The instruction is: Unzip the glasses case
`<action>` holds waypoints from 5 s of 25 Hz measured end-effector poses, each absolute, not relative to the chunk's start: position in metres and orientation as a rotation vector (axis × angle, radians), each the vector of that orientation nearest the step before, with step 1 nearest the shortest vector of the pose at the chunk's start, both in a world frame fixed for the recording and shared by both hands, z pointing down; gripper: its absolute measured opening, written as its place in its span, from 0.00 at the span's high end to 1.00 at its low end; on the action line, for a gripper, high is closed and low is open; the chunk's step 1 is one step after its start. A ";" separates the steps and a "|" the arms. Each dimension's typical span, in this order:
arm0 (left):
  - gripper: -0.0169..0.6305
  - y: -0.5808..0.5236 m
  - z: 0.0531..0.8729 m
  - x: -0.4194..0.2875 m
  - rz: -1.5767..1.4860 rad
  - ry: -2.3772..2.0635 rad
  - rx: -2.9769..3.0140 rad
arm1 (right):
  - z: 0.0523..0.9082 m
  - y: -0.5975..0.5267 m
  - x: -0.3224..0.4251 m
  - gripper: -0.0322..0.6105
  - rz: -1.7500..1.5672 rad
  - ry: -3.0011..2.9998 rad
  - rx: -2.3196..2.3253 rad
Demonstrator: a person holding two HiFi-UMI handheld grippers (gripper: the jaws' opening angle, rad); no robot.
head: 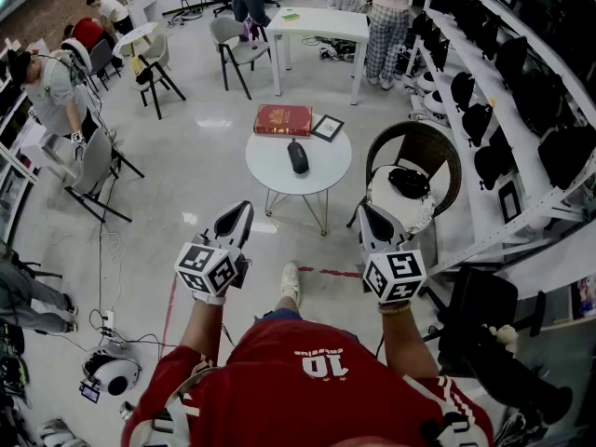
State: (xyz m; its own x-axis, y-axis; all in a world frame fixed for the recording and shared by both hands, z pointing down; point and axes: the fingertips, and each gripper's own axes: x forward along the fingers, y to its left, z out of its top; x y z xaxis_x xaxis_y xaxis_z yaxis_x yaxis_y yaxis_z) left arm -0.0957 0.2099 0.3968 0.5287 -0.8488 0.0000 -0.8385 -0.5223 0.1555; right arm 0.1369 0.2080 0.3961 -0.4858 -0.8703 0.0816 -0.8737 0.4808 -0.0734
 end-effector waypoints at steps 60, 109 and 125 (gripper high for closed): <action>0.96 -0.116 0.401 -0.124 -0.165 -1.174 2.631 | 0.374 -0.076 0.083 0.93 0.082 -2.616 1.657; 0.56 -0.233 0.490 -0.076 -0.015 -1.000 2.486 | 0.403 -0.177 0.091 0.93 0.164 -2.633 1.624; 0.52 -0.264 0.653 -0.054 0.251 -0.943 2.195 | 0.437 -0.219 0.089 0.93 0.268 -2.599 1.561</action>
State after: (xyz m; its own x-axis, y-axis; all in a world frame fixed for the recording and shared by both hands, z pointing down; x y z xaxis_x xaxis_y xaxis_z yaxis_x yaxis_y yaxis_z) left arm -0.0542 -0.2637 0.6535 0.7129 -0.5534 0.4307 -0.6944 -0.4711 0.5440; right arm 0.0885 -0.2190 0.4374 -0.4704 -0.8653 0.1732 -0.8824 0.4596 -0.1002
